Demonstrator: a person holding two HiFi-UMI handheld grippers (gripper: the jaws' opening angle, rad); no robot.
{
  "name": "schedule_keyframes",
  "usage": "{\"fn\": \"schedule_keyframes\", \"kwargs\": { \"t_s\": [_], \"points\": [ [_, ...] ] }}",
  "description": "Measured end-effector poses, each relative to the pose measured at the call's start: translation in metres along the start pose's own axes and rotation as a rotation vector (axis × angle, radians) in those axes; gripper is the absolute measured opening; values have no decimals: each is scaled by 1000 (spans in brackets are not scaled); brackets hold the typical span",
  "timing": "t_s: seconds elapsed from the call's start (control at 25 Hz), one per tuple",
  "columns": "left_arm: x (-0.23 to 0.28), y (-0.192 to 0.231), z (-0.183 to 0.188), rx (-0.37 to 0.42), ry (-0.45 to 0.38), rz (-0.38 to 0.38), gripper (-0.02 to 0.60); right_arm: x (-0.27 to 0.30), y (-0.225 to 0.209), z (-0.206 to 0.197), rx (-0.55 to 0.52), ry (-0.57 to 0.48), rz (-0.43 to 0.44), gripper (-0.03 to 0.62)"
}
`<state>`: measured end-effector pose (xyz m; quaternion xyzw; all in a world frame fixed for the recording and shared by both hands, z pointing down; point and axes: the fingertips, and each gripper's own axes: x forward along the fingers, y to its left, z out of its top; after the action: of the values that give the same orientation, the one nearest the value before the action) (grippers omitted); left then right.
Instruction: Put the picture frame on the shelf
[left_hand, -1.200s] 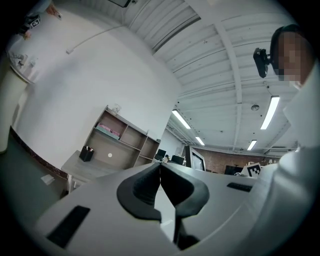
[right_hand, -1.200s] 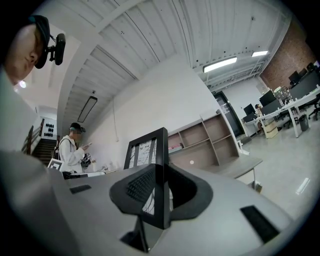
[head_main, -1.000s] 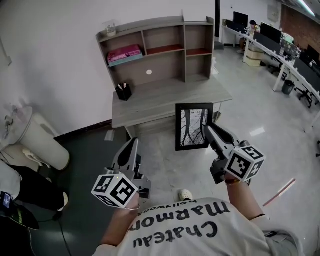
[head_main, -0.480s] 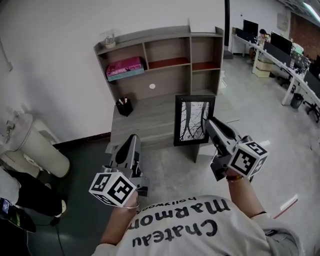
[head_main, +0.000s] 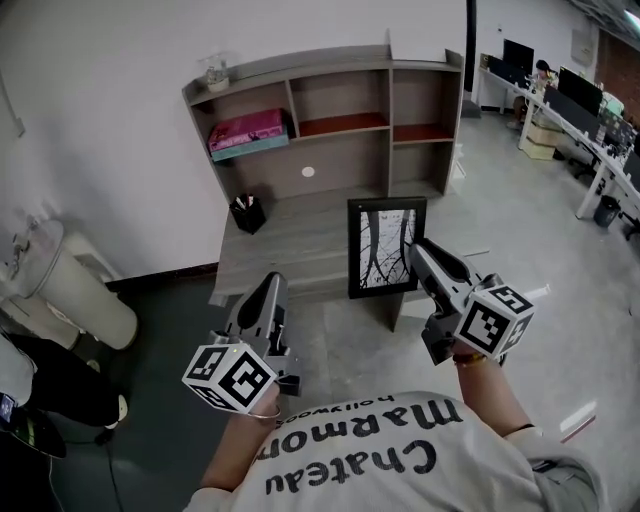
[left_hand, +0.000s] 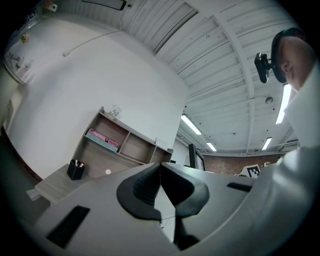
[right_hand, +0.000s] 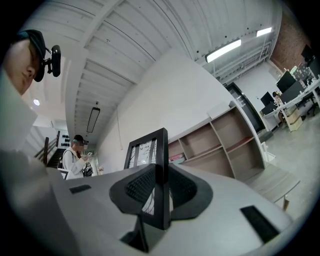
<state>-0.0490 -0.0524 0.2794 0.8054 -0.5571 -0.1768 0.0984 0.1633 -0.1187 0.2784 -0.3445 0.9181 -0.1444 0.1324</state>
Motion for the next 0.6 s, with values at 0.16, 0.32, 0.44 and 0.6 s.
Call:
{"fn": "schedule_keyframes", "kwargs": {
  "t_s": [0.16, 0.32, 0.44, 0.6],
  "points": [
    [19, 18, -9, -3, 28, 12, 18, 20, -20, -12, 24, 22, -10, 86],
    [47, 43, -4, -12, 47, 15, 18, 52, -36, -11, 37, 38, -27, 85],
    [50, 41, -11, -29, 72, 8, 18, 49, -37, -12, 46, 38, -35, 86],
    [64, 53, -17, -41, 77, -3, 18, 60, -50, -19, 52, 46, -53, 84]
  ]
}}
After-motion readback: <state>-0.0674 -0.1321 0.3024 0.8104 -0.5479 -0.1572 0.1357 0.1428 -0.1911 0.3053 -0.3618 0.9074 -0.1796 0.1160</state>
